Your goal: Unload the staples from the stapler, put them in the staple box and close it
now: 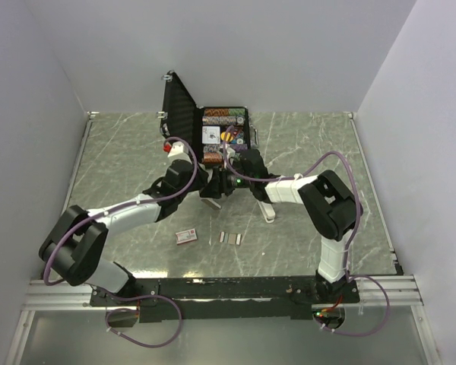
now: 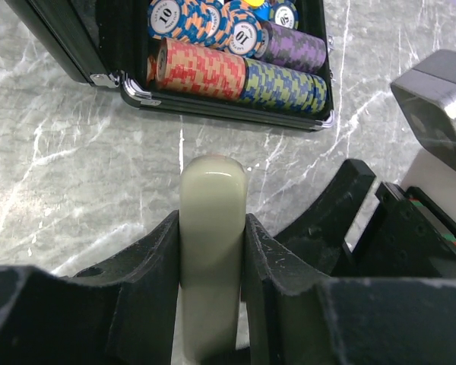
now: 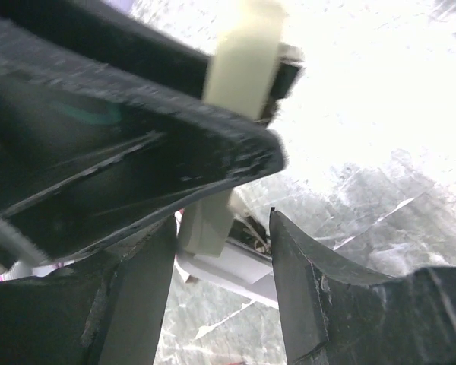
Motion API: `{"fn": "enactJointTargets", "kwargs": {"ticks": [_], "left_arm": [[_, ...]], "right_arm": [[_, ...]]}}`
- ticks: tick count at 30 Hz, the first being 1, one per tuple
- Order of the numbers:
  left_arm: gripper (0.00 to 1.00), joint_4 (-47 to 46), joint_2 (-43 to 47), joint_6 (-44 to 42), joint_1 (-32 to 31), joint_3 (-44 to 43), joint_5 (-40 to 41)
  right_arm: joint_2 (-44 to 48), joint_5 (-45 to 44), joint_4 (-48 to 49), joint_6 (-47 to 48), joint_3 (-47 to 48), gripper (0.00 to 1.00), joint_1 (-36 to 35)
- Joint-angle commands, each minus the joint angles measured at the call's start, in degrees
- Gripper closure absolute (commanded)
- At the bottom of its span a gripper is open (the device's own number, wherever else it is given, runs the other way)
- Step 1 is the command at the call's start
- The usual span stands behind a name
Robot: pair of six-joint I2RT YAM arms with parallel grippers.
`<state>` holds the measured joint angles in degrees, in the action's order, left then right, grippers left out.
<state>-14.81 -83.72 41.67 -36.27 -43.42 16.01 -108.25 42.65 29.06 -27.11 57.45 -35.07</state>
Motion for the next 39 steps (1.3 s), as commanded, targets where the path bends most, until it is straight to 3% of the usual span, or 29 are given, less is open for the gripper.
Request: {"fn": "enactJointTargets", "kwargs": {"ticks": [1, 9, 16, 28, 36, 39], "left_arm": [[0.99, 3.46, 3.91, 0.08, -3.89, -1.58, -4.68], [1.00, 4.70, 6.73, 0.69, -3.72, -0.53, -2.21], [0.99, 5.31, 10.07, 1.75, 0.06, -0.52, -4.41], [0.99, 7.86, 13.76, 0.78, 2.87, -2.11, -4.06], [0.99, 7.60, 14.99, 0.69, 2.96, -0.79, -5.28], [1.00, 6.38, 16.31, 1.04, 3.05, 0.87, -6.43]], "right_arm": [[-0.12, -7.59, 9.25, -2.76, 2.06, 0.41, 0.35], [-1.96, -3.82, 12.33, -7.42, 1.70, 0.40, 0.88], [-3.64, -0.03, 17.60, -11.64, -2.68, 0.39, 0.88], [4.26, -0.20, 21.21, -12.35, -13.67, 0.37, 0.88], [9.10, 3.22, 22.35, -11.82, -17.28, 0.31, 0.97], [9.19, 5.67, 27.25, -14.53, -18.42, 0.30, 1.14]]}}
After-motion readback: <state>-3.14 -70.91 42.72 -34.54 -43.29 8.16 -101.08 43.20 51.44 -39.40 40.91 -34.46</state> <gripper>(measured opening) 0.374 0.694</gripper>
